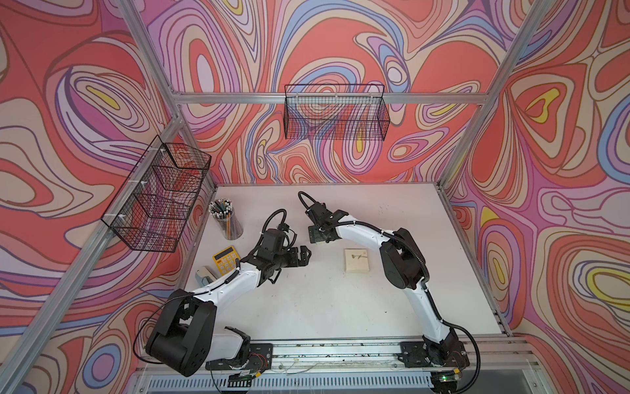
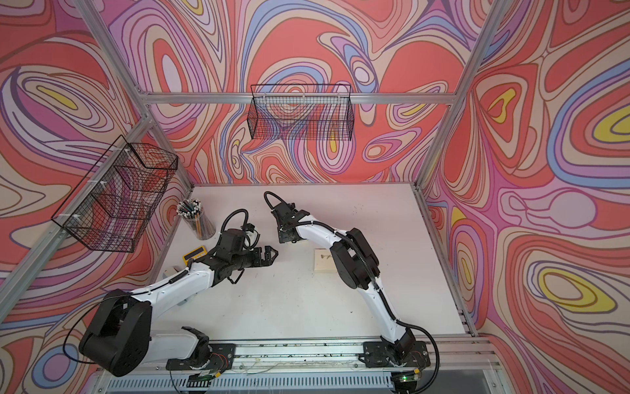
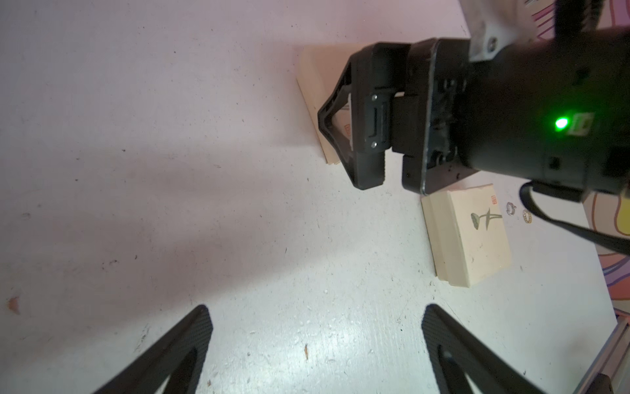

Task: Take the rings out of the lift-off lid box
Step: Pick up the jewelry box from the center of the board.

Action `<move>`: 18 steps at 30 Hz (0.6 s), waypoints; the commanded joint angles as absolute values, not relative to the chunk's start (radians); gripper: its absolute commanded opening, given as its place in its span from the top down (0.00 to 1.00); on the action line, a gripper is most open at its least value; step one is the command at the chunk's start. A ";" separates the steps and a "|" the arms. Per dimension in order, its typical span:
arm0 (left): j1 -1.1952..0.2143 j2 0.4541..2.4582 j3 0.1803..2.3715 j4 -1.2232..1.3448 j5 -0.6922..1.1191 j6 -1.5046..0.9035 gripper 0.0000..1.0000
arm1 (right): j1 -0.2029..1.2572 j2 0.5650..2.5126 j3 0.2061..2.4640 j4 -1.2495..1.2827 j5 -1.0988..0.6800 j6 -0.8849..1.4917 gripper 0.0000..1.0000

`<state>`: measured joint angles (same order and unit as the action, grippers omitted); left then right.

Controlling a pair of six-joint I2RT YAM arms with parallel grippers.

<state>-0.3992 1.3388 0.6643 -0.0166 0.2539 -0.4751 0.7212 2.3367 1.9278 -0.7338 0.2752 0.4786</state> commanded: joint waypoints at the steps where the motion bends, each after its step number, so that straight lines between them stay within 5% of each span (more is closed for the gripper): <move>1: -0.396 1.346 0.663 -0.013 0.247 -0.469 0.00 | 0.719 2.346 1.938 -0.749 0.298 0.480 0.06; 18: -0.395 1.398 0.664 0.069 0.286 -0.569 0.00 | 0.686 2.020 1.587 -0.552 0.118 0.546 0.16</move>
